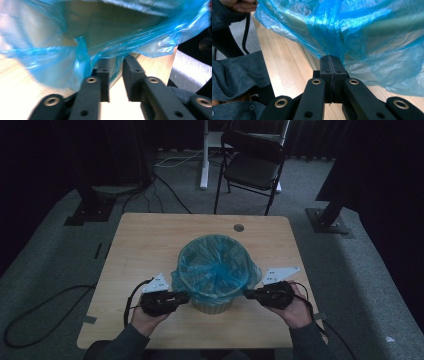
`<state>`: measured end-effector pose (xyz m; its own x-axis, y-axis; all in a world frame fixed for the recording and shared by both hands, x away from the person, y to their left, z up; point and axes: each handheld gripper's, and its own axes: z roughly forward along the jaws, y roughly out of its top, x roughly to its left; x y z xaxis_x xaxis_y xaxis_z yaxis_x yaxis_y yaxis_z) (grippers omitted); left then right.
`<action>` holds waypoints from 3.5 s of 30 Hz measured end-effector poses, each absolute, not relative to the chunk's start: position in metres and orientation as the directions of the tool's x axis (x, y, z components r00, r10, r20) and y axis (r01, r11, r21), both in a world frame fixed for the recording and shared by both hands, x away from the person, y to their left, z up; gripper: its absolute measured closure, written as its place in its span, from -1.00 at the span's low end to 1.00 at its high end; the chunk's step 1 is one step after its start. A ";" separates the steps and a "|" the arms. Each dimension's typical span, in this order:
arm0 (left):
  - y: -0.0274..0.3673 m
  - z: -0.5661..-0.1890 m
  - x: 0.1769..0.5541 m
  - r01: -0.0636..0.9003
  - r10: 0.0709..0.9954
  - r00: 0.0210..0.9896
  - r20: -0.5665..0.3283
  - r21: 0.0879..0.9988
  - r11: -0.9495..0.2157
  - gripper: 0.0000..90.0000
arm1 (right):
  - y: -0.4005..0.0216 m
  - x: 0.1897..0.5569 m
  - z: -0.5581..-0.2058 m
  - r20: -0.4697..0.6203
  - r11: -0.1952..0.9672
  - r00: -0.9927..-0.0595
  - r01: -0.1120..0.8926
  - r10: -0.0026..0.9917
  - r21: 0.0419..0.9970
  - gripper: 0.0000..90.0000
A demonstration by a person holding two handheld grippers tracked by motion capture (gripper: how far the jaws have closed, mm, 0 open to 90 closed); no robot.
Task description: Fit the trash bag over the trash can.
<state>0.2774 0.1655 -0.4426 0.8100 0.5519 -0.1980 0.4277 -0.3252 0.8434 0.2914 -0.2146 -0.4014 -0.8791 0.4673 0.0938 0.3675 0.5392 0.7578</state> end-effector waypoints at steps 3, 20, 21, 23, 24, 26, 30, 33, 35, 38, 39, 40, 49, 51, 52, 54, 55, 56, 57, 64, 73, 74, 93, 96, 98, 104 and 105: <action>0.181 -0.438 0.271 0.423 0.561 0.803 -0.200 0.855 -0.301 0.49 | -0.218 0.290 -0.399 0.084 0.532 -0.874 0.364 0.478 0.764 1.00; 0.188 -0.387 0.279 0.300 0.588 0.798 -0.129 0.932 -0.202 0.10 | -0.220 0.288 -0.396 0.075 0.527 -0.871 0.360 0.486 0.769 0.97; 0.185 -0.384 0.281 0.290 0.585 0.802 -0.119 0.934 -0.207 0.09 | -0.220 0.288 -0.396 0.074 0.527 -0.871 0.359 0.486 0.770 0.97; 0.179 -0.380 0.286 0.283 0.575 0.811 -0.108 0.933 -0.224 0.07 | -0.220 0.289 -0.395 0.072 0.527 -0.872 0.357 0.485 0.771 0.97; 0.175 -0.379 0.289 0.284 0.564 0.818 -0.112 0.932 -0.226 0.07 | -0.220 0.289 -0.395 0.069 0.528 -0.873 0.353 0.483 0.773 0.97; 0.168 -0.380 0.294 0.295 0.556 0.824 -0.112 0.922 -0.252 0.07 | -0.219 0.288 -0.394 0.070 0.525 -0.873 0.352 0.482 0.775 0.97; 0.163 -0.383 0.294 0.301 0.549 0.828 -0.113 0.916 -0.265 0.27 | -0.220 0.288 -0.393 0.067 0.525 -0.874 0.349 0.482 0.777 0.97; 0.164 -0.384 0.290 0.296 0.548 0.830 -0.107 0.916 -0.270 0.61 | -0.221 0.288 -0.393 0.066 0.524 -0.872 0.350 0.484 0.777 0.97; 0.166 -0.384 0.287 0.291 0.544 0.833 -0.103 0.917 -0.273 0.83 | -0.222 0.287 -0.393 0.068 0.520 -0.870 0.353 0.488 0.778 0.97; 0.171 -0.386 0.283 0.297 0.548 0.830 -0.105 0.914 -0.275 0.99 | -0.224 0.287 -0.393 0.067 0.520 -0.870 0.353 0.489 0.778 0.97; 0.173 -0.387 0.281 0.300 0.553 0.827 -0.105 0.913 -0.276 0.99 | -0.224 0.287 -0.393 0.067 0.520 -0.870 0.353 0.489 0.778 0.97; 0.175 -0.388 0.280 0.304 0.556 0.824 -0.107 0.912 -0.276 0.99 | -0.225 0.286 -0.393 0.065 0.522 -0.869 0.352 0.490 0.777 0.97; 0.198 -0.399 0.282 0.371 0.629 0.759 -0.165 0.904 -0.211 0.91 | -0.232 0.285 -0.391 0.061 0.512 -0.858 0.359 0.510 0.780 0.93; 0.200 -0.400 0.282 0.373 0.636 0.753 -0.168 0.906 -0.201 0.74 | -0.233 0.284 -0.388 0.061 0.495 -0.856 0.353 0.514 0.794 0.71; 0.201 -0.400 0.281 0.373 0.633 0.754 -0.176 0.908 -0.192 0.67 | -0.233 0.284 -0.388 0.059 0.488 -0.853 0.352 0.519 0.799 0.63; 0.202 -0.402 0.278 0.367 0.614 0.769 -0.177 0.909 -0.197 0.56 | -0.234 0.285 -0.386 0.062 0.476 -0.853 0.348 0.518 0.808 0.57; 0.200 -0.404 0.277 0.365 0.601 0.780 -0.175 0.907 -0.209 0.50 | -0.234 0.285 -0.385 0.061 0.473 -0.854 0.344 0.517 0.811 0.54; 0.197 -0.406 0.276 0.369 0.584 0.792 -0.178 0.902 -0.225 0.46 | -0.233 0.286 -0.385 0.061 0.471 -0.854 0.342 0.516 0.813 0.50; 0.195 -0.409 0.275 0.369 0.576 0.798 -0.176 0.899 -0.235 0.43 | -0.232 0.286 -0.385 0.057 0.470 -0.854 0.339 0.517 0.815 0.46; 0.176 -0.428 0.276 0.383 0.503 0.842 -0.194 0.871 -0.306 0.34 | -0.229 0.290 -0.384 0.049 0.450 -0.844 0.333 0.534 0.829 0.36; 0.150 -0.452 0.279 0.395 0.474 0.864 -0.173 0.817 -0.421 0.44 | -0.215 0.303 -0.406 0.090 0.530 -0.857 0.393 0.507 0.751 0.76; 0.148 -0.456 0.280 0.401 0.474 0.863 -0.176 0.809 -0.429 0.51 | -0.214 0.304 -0.408 0.092 0.536 -0.856 0.399 0.509 0.744 0.84; 0.176 -0.447 0.277 0.392 0.593 0.794 -0.135 0.859 -0.329 0.60 | -0.248 0.304 -0.409 0.137 0.486 -0.804 0.475 0.579 0.734 0.55; 0.181 -0.440 0.273 0.360 0.600 0.791 -0.123 0.885 -0.293 0.50 | -0.250 0.305 -0.402 0.122 0.461 -0.789 0.468 0.602 0.754 0.38; 0.183 -0.437 0.272 0.349 0.603 0.789 -0.119 0.894 -0.280 0.44 | -0.249 0.308 -0.399 0.112 0.447 -0.776 0.468 0.621 0.763 0.31; 0.187 -0.434 0.272 0.334 0.637 0.764 -0.097 0.905 -0.263 0.41 | -0.237 0.323 -0.397 0.117 0.416 -0.747 0.485 0.655 0.769 0.14; 0.188 -0.433 0.273 0.332 0.641 0.761 -0.095 0.907 -0.260 0.41 | -0.234 0.326 -0.398 0.126 0.414 -0.745 0.493 0.655 0.765 0.12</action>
<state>0.2733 0.1878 -0.4332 0.7615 0.6412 -0.0951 0.3320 -0.2599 0.9068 0.3264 -0.2338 -0.3976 -0.7449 0.6553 0.1256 0.4933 0.4140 0.7650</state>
